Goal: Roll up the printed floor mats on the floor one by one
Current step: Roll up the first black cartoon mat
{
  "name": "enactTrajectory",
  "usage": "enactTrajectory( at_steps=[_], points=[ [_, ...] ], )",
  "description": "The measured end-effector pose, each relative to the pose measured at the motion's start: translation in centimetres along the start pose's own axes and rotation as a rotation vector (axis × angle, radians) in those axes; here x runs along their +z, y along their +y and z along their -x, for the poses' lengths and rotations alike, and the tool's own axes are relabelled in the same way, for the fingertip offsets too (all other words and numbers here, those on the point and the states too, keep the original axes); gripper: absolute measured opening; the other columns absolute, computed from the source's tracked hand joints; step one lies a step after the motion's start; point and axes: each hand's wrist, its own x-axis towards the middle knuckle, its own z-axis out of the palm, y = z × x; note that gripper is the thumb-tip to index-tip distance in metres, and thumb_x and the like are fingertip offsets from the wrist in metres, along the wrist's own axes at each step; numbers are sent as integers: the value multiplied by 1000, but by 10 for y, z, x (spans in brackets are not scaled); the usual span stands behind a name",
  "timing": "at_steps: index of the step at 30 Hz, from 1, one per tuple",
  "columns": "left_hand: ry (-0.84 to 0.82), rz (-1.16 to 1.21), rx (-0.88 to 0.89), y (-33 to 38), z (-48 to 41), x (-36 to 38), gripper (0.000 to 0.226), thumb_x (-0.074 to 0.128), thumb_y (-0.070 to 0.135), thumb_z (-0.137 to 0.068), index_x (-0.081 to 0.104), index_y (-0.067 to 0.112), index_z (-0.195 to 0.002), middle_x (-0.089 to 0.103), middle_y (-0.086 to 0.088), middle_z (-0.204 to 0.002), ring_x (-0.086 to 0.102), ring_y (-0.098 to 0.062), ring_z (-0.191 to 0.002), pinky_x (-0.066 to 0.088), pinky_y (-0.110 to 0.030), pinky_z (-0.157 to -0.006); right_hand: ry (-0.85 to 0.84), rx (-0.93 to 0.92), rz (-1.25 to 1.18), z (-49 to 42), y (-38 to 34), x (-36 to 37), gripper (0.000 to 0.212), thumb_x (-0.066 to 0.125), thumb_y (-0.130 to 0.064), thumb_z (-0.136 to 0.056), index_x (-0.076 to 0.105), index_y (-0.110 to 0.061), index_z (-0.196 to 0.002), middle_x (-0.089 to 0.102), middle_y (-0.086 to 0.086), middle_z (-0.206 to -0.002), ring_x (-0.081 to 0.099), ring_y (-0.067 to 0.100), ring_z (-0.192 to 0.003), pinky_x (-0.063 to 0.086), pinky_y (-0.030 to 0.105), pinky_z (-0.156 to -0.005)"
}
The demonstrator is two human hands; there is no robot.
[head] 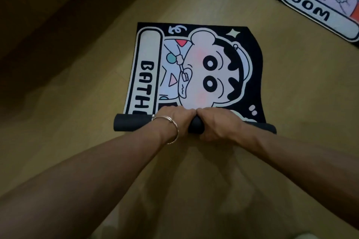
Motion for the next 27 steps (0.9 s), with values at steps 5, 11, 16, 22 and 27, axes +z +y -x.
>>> enactTrajectory(
  at_steps=[5, 11, 16, 22, 27],
  points=[
    [125, -118, 62, 5, 3, -1, 35, 54, 26, -91, 37, 18, -120, 57, -5, -105, 60, -26, -91, 42, -37, -71, -55, 78, -124, 0, 5, -1, 53, 70, -25, -79, 46, -21, -126, 59, 3, -105, 56, 18, -86, 50, 30, -76],
    [24, 1, -5, 4, -3, -4, 31, 57, 33, -89, 46, 20, -115, 63, -5, -98, 51, -21, -73, 41, -33, -66, 225, -30, 102, 7, -2, 12, 37, 60, -27, -87, 41, -16, -117, 55, 4, -111, 56, 23, -96, 44, 36, -81],
    [98, -107, 49, 12, 1, 0, 38, 56, 27, -90, 36, 17, -122, 56, -6, -109, 59, -26, -94, 40, -35, -68, 28, 66, -55, 4, 8, -2, 43, 67, -25, -82, 45, -19, -118, 58, 3, -104, 55, 19, -85, 50, 34, -78],
    [-16, 21, -13, 8, -4, -10, 39, 60, 29, -85, 44, 20, -119, 61, -5, -104, 55, -21, -81, 43, -31, -68, 311, -65, 147, 11, 7, 11, 27, 54, -25, -91, 40, -20, -113, 55, 1, -106, 50, 17, -87, 39, 33, -84],
    [52, -34, 23, 11, -1, -1, 35, 54, 24, -91, 38, 17, -121, 58, -5, -107, 59, -24, -90, 42, -33, -70, 42, -15, -19, 3, 11, -3, 43, 67, -29, -83, 43, -20, -119, 58, 3, -107, 59, 21, -93, 51, 35, -84]
  ],
)
